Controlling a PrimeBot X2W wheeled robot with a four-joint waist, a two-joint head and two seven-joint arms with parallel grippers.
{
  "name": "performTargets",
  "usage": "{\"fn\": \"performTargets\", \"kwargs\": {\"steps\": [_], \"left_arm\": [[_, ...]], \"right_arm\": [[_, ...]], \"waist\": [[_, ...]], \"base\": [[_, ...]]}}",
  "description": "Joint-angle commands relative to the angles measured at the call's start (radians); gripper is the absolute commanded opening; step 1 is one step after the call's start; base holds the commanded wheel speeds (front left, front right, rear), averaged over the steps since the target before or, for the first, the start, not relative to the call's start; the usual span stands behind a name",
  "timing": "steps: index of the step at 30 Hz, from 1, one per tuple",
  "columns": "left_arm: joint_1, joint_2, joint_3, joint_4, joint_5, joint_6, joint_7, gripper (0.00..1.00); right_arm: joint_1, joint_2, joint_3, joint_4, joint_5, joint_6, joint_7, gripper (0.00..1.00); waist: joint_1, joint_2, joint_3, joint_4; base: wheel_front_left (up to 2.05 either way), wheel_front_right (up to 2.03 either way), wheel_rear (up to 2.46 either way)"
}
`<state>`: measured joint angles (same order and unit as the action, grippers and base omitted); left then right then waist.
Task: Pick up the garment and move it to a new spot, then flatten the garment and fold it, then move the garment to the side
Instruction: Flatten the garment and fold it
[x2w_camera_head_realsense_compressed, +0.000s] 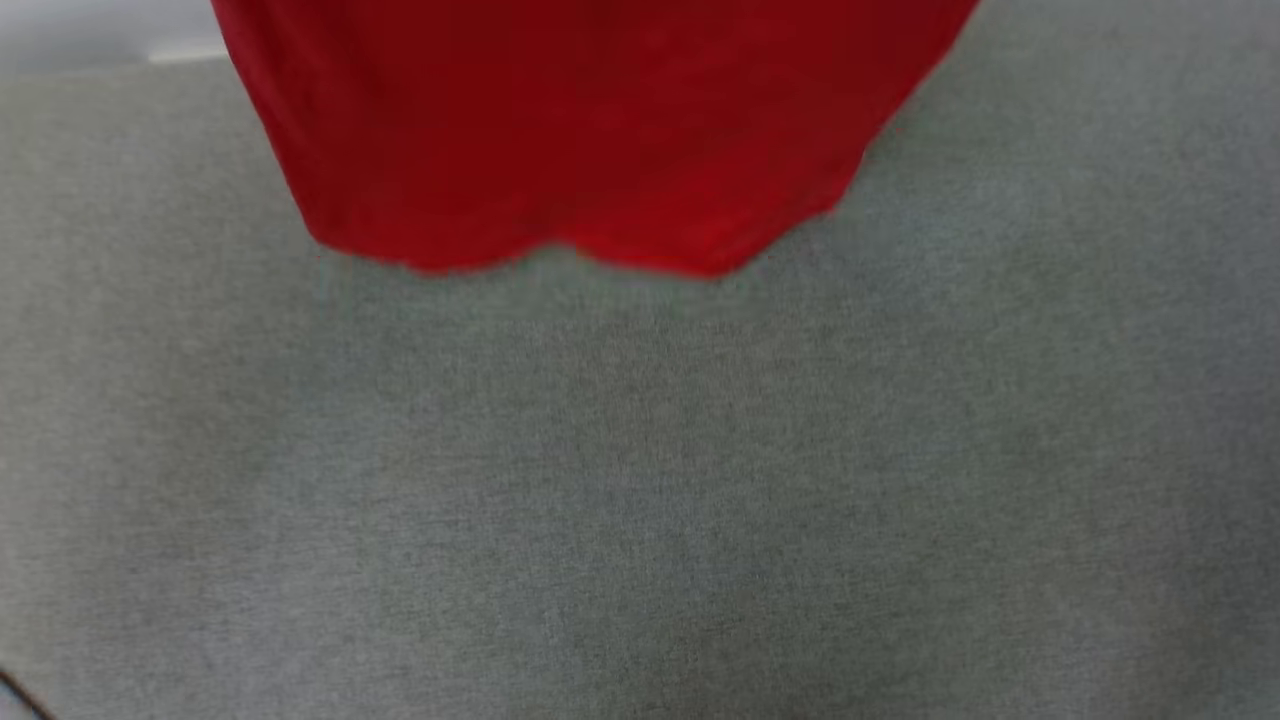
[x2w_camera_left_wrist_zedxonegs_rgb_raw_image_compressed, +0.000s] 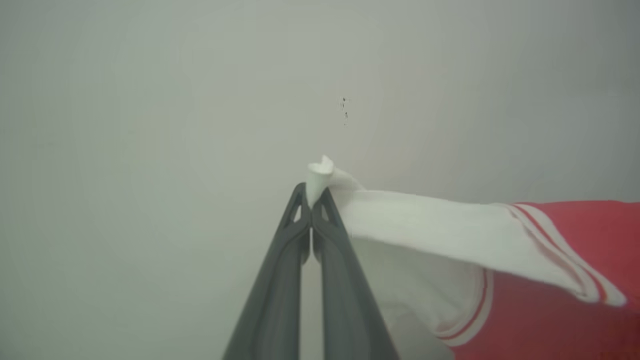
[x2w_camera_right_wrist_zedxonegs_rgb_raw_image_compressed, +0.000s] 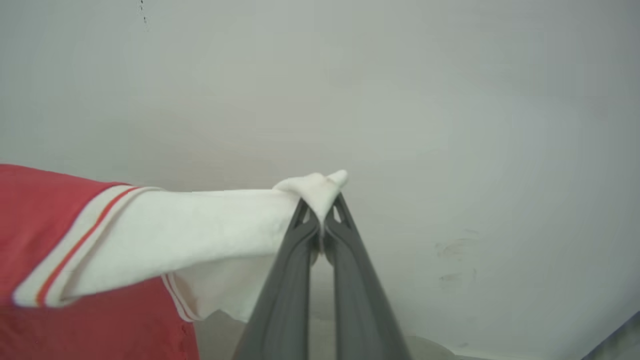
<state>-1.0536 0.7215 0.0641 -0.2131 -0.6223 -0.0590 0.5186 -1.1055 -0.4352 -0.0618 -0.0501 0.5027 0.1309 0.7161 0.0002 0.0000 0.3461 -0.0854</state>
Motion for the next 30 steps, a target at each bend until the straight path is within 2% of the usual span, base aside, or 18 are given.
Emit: {"fn": "performTargets", "kwargs": {"steps": [1, 3, 10, 16, 22, 30], "left_arm": [[-0.041, 0.003, -0.011, 0.02, 0.018, -0.005, -0.011, 0.0], [-0.148, 0.004, -0.052, 0.101, 0.048, -0.019, -0.037, 0.0], [-0.487, -0.062, -0.168, 0.391, 0.136, -0.043, -0.165, 0.0], [-0.649, -0.124, -0.207, 0.586, 0.186, -0.039, -0.304, 0.0], [-0.61, -0.157, -0.236, 0.723, 0.189, -0.05, -0.418, 0.0], [-0.36, -0.194, -0.282, 0.782, 0.155, -0.063, -0.522, 0.0]], "right_arm": [[-0.042, 0.003, 0.006, 0.011, -0.016, 0.0, -0.018, 0.0], [-0.132, 0.02, 0.017, 0.071, -0.044, 0.0, -0.065, 0.0], [-0.38, 0.043, 0.077, 0.302, -0.157, 0.0, -0.18, 0.0], [-0.504, 0.08, 0.074, 0.47, -0.223, 0.0, -0.326, 0.0], [-0.488, 0.119, 0.086, 0.6, -0.235, 0.0, -0.418, 0.0], [-0.314, 0.099, 0.129, 0.697, -0.194, 0.0, -0.455, 0.0]], "waist": [[-0.0002, 0.0, 0.084, -0.002], [-0.0002, 0.0, 0.125, -0.003], [-0.0002, 0.0, 0.234, 0.014], [-0.0002, 0.0, 0.286, 0.036], [-0.0002, 0.0, 0.284, 0.057], [-0.0002, 0.0, 0.217, 0.085]], "base": [[0.0, 0.0, 0.0], [0.0, 0.0, 0.0], [0.0, 0.0, 0.0], [0.0, 0.0, 0.0], [0.0, 0.0, 0.0], [0.0, 0.0, 0.0]]}}
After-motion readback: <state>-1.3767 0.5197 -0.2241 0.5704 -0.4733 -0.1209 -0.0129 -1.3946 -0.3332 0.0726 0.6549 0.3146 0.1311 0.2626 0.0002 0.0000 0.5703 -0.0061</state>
